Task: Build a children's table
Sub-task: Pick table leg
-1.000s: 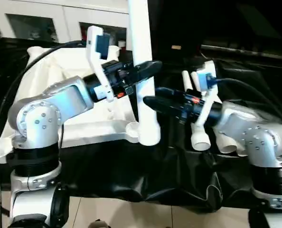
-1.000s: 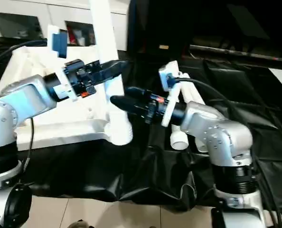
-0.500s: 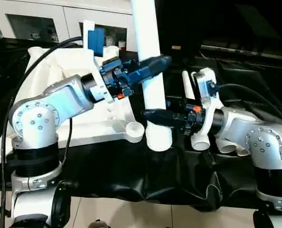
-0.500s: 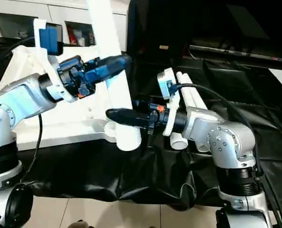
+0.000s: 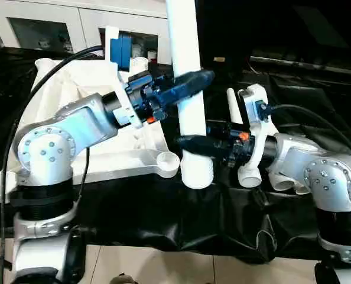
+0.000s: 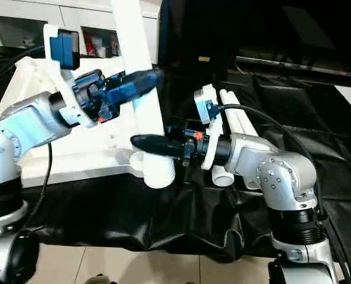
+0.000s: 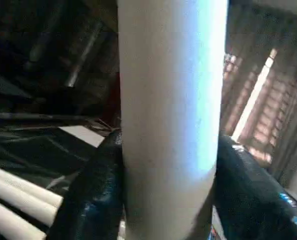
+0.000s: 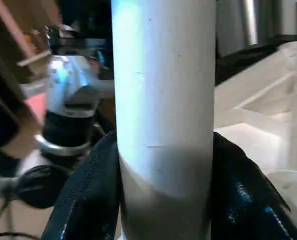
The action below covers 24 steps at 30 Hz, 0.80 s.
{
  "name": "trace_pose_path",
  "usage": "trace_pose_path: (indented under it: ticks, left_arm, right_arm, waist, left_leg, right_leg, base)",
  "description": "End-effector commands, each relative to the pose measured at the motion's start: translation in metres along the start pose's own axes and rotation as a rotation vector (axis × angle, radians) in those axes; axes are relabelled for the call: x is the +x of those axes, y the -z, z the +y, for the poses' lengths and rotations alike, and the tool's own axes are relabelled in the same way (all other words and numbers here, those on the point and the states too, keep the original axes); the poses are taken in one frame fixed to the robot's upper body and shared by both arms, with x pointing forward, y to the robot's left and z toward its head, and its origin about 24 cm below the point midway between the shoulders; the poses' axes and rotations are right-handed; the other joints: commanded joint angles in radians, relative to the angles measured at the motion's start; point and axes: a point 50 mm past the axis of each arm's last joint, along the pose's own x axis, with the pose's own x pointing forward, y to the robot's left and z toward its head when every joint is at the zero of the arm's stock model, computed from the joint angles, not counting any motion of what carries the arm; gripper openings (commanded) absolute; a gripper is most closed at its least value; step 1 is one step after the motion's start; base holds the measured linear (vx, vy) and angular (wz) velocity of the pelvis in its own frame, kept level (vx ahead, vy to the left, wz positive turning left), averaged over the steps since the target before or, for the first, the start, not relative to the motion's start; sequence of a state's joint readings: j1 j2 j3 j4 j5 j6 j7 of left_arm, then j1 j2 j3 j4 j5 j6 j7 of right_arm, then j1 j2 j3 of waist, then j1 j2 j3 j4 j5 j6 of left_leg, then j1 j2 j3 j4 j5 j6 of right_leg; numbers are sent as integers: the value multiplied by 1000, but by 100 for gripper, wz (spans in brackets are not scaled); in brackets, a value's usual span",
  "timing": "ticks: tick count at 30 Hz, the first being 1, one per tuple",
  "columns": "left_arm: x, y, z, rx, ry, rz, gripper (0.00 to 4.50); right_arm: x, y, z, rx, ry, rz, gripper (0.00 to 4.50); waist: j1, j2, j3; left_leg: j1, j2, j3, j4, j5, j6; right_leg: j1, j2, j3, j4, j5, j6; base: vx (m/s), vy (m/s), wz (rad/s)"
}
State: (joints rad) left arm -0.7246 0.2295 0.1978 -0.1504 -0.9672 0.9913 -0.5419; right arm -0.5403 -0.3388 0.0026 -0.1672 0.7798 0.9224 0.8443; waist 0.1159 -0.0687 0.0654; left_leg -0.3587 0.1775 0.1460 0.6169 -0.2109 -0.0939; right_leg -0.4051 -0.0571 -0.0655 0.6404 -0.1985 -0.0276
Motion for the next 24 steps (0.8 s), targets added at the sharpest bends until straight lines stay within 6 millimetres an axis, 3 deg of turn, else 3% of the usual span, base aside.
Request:
trace_pose_path:
  ticks: [1, 5, 9, 10, 18, 24]
  left_arm:
    - [3, -7, 8, 78, -126, -11, 292]
    - [4, -4, 13, 136, -247, 23, 301]
    - [7, 1, 17, 109, -399, 14, 301]
    - [9, 3, 21, 80, -462, -6, 301]
    - [14, 9, 36, 18, -684, -72, 301]
    - [8, 1, 41, 11, -756, -132, 247]
  right_arm:
    - [4, -5, -2, -92, 79, -5, 193]
    - [13, -7, -9, -201, 216, 20, 193]
    - [26, -10, -15, -315, 359, 38, 193]
    - [31, -12, -15, -327, 389, 18, 193]
    - [45, -14, -18, -304, 468, -41, 193]
    - [45, -15, -20, -300, 496, -60, 191]
  waist:
    - [5, 9, -71]
    - [0, 13, -72]
    - [-6, 11, -72]
    - [-6, 7, -72]
    - [-5, 9, -70]
    - [-5, 12, -72]
  left_leg:
    - [-6, 39, -4, -73, -18, -20]
    - [-5, 42, -7, -74, -3, -37]
    - [-5, 39, -4, -71, -5, -50]
    - [-6, 38, -4, -71, -6, -46]
    - [-5, 36, -6, -73, -30, -34]
    - [-5, 36, -8, -72, -23, -37]
  right_leg:
    - [71, -80, 55, -75, -125, -133]
    - [69, -78, 54, -70, -105, -118]
    - [71, -76, 56, -67, -77, -129]
    - [73, -76, 56, -68, -74, -132]
    - [70, -74, 56, -73, -80, -105]
    - [70, -74, 56, -68, -47, -95]
  base:
    - [0, 0, 0]
    - [0, 0, 0]
    - [0, 0, 0]
    - [0, 0, 0]
    - [0, 0, 0]
    - [0, 0, 0]
